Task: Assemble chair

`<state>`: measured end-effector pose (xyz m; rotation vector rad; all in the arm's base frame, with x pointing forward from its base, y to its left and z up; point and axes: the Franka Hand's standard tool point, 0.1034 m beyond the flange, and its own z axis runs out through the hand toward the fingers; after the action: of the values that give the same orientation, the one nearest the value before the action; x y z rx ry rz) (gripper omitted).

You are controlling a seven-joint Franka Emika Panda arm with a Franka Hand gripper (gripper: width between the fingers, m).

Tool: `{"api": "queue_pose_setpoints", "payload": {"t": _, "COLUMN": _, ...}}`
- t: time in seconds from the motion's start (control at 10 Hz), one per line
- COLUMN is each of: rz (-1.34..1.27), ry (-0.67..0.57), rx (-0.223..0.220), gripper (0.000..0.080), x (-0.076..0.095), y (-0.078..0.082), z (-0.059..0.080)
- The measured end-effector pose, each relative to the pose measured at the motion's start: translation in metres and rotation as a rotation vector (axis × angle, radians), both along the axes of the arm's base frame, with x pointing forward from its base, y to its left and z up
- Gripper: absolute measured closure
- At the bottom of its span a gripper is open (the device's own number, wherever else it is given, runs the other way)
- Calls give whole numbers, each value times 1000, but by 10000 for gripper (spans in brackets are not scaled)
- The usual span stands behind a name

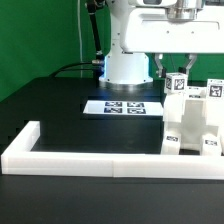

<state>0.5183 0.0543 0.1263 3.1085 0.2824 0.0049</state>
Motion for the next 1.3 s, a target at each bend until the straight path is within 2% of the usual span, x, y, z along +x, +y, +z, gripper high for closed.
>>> {"api": "queue_pose_setpoints", "payload": {"t": 0.3, "rz": -32, "ry": -1, "rx": 0, "gripper": 512, "x": 0, "y": 0, "z": 0}}
{"api": "queue_pose_setpoints", "payload": {"t": 1.3, "rz": -669, "ry": -9, "rx": 12, "gripper": 512, "x": -1, "y": 6, "z": 0}}
